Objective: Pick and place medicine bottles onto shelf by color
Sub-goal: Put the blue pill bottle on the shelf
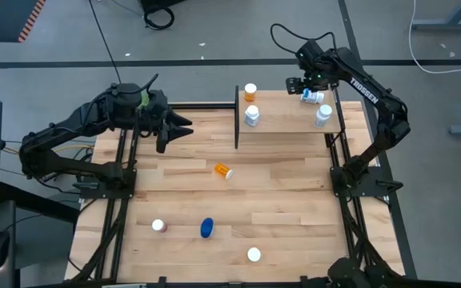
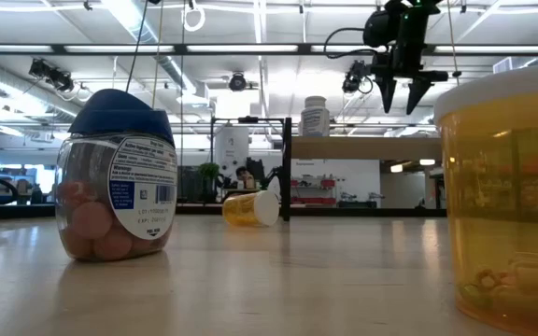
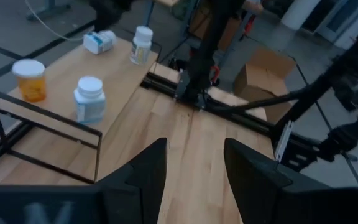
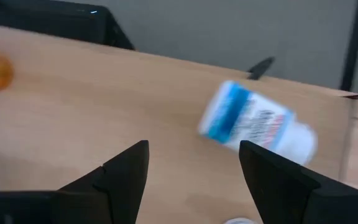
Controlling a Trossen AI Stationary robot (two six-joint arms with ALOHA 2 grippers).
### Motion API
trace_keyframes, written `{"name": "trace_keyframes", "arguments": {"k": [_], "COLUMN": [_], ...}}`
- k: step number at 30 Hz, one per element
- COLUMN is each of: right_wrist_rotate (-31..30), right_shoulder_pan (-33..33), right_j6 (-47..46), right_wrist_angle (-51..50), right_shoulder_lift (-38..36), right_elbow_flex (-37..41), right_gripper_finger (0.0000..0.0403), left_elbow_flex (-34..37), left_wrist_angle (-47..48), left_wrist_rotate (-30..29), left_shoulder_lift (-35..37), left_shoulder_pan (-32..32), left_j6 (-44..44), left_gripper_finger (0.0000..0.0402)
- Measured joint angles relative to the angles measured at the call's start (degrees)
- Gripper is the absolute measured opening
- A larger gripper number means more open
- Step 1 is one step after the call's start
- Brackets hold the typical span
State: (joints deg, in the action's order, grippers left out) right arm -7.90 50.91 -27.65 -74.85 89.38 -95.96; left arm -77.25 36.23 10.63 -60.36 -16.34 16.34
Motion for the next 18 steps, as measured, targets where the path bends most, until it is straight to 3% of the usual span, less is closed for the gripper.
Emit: {"name": "trace_keyframes", "arguments": {"k": [7, 18], "right_wrist_rotate": [5.39, 7.17], "right_shoulder_pan": [-5.36, -13.75], "right_j6": [2.52, -0.78], "right_wrist_angle": [0.3, -0.07], "right_shoulder_lift": [-0.61, -9.65], "right_elbow_flex": [0.0, -0.02], "right_gripper_finger": [0.0259, 0.0259], "left_elbow_flex": [0.01, -0.02], "left_wrist_angle": [-3.36, 4.35], "left_wrist_rotate": [-0.92, 4.13], "left_shoulder_lift": [-1.07, -3.39], "left_shoulder_pan": [0.01, 1.58], "left_j6": [3.63, -1.36], "left_gripper_finger": [0.0167, 0.0167]}}
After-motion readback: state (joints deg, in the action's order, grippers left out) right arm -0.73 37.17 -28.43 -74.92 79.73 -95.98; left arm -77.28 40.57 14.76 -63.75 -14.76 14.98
